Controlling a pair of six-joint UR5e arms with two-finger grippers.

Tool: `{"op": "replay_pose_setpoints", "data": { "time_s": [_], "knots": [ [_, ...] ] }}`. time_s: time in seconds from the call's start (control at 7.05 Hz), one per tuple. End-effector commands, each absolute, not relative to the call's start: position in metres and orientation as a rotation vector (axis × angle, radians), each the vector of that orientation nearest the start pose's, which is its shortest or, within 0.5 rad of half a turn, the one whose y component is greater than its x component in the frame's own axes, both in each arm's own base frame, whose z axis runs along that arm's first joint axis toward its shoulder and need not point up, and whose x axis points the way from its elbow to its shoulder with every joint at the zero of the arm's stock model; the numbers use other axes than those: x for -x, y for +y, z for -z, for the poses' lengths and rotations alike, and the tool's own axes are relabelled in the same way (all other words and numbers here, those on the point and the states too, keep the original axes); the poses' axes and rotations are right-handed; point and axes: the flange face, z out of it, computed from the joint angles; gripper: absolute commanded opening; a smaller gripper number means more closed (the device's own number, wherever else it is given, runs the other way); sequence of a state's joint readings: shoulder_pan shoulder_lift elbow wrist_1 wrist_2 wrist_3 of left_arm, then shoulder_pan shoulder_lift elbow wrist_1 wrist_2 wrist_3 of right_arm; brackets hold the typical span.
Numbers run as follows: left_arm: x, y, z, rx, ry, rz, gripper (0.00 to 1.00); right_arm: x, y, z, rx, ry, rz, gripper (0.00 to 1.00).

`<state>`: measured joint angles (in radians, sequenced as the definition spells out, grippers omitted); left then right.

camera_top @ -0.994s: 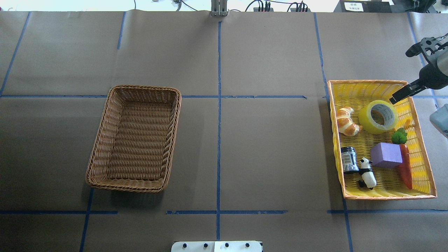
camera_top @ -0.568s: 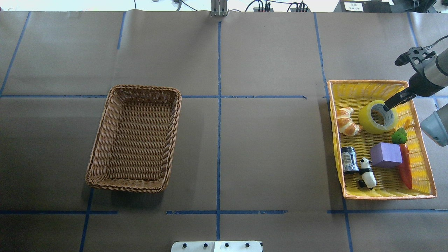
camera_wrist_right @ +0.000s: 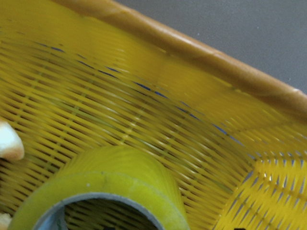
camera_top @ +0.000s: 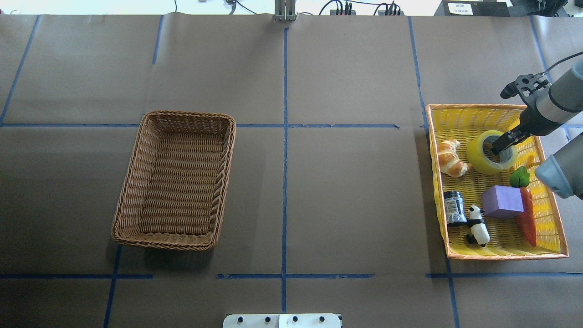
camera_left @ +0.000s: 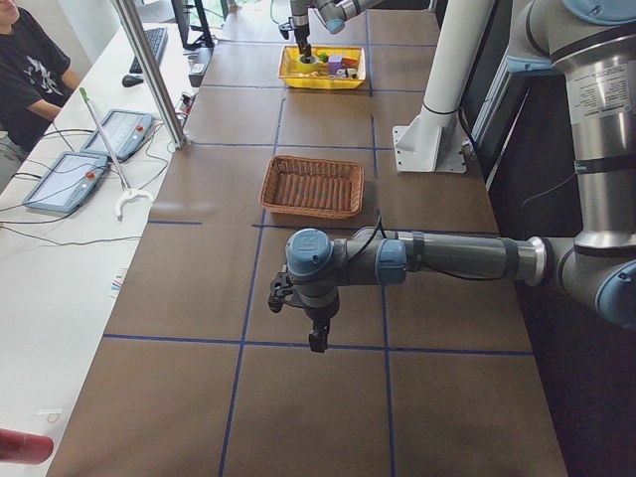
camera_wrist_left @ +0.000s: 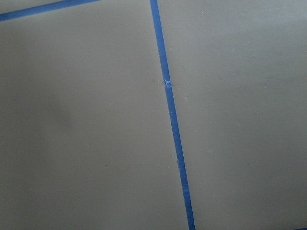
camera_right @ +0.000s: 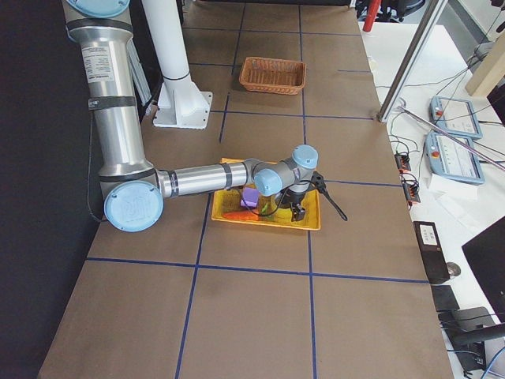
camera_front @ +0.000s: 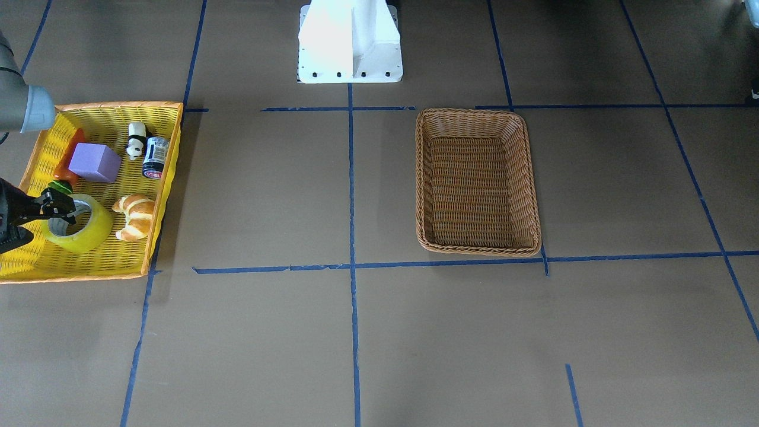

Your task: Move tape to another basket

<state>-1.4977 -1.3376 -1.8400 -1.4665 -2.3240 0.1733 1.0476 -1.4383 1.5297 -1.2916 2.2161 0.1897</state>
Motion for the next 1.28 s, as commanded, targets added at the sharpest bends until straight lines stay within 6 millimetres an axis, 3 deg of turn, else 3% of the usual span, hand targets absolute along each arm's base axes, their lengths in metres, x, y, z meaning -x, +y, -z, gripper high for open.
{"op": "replay_pose_setpoints", "data": {
  "time_s": [0.0, 0.14, 0.28, 0.57, 0.85, 1.14],
  "knots": [
    [0.036, -0.392, -0.642, 0.028, 0.757, -0.209, 1.00, 0.221, -0.529, -0.587, -0.111, -0.728, 0.440, 0.20],
    [0.036, -0.392, -0.642, 0.028, 0.757, -0.209, 1.00, 0.221, -0.529, -0.588, -0.109, -0.727, 0.442, 0.08],
    [0.036, -0.392, -0.641, 0.027, 0.757, -0.210, 1.00, 0.221, -0.528, -0.589, -0.108, -0.726, 0.443, 0.02],
    [0.036, -0.393, -0.640, 0.025, 0.757, -0.210, 1.00, 0.217, -0.532, -0.580, -0.130, -0.732, 0.444, 0.00],
    [0.037, -0.394, -0.632, 0.009, 0.756, -0.215, 1.00, 0.189, -0.550, -0.564, -0.168, -0.747, 0.390, 0.00],
    [0.034, -0.416, -0.615, -0.028, 0.750, -0.228, 1.00, 0.189, -0.562, -0.540, -0.171, -0.809, 0.367, 0.00]
  ]
}}
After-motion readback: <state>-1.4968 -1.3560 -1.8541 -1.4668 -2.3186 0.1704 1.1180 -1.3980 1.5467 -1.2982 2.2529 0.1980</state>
